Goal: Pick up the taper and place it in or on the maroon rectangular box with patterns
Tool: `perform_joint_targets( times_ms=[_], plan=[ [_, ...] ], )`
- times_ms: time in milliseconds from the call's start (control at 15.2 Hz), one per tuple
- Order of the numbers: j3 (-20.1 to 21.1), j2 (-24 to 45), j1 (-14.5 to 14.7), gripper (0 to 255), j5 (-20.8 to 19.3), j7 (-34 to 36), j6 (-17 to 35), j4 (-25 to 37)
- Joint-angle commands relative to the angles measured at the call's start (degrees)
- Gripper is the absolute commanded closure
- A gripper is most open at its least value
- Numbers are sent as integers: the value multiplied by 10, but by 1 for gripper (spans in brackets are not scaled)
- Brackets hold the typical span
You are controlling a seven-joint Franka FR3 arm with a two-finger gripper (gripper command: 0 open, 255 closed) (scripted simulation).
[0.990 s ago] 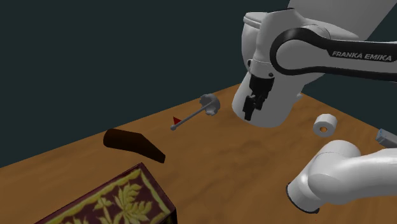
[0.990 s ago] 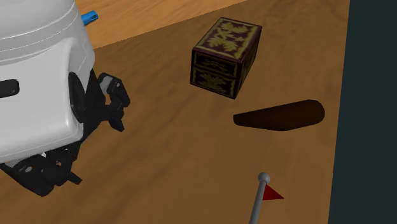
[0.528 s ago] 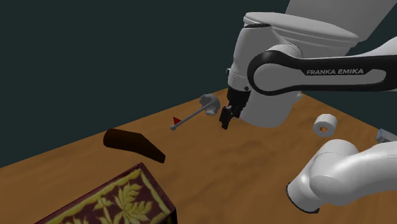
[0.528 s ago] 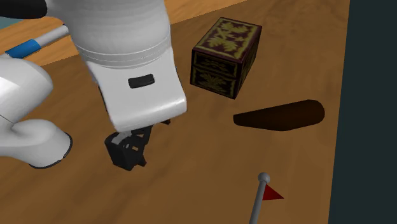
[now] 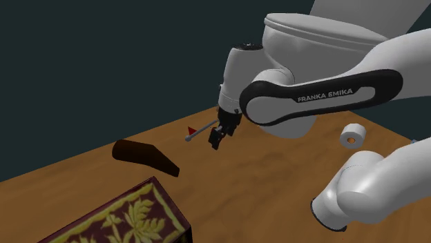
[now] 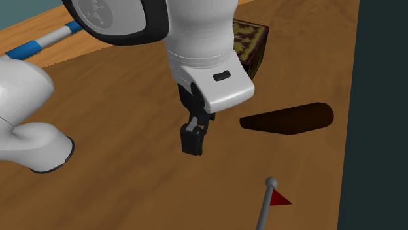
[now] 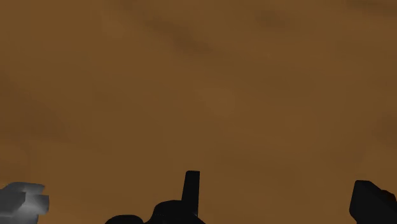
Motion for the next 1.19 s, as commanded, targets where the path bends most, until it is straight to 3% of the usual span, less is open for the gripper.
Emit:
perform_joint_targets(
  times_ms=[0, 330, 594, 990, 1122],
  plan=[
    [20, 36, 0, 0, -10, 23, 37, 13],
    [68, 132, -4, 0, -66, 92, 108, 63],
    [97, 215, -3, 0, -143, 165, 148, 116],
    [99, 345, 39, 0, -283, 278, 173, 220],
    [93, 363, 48, 0, -301, 291, 178, 232]
  ],
)
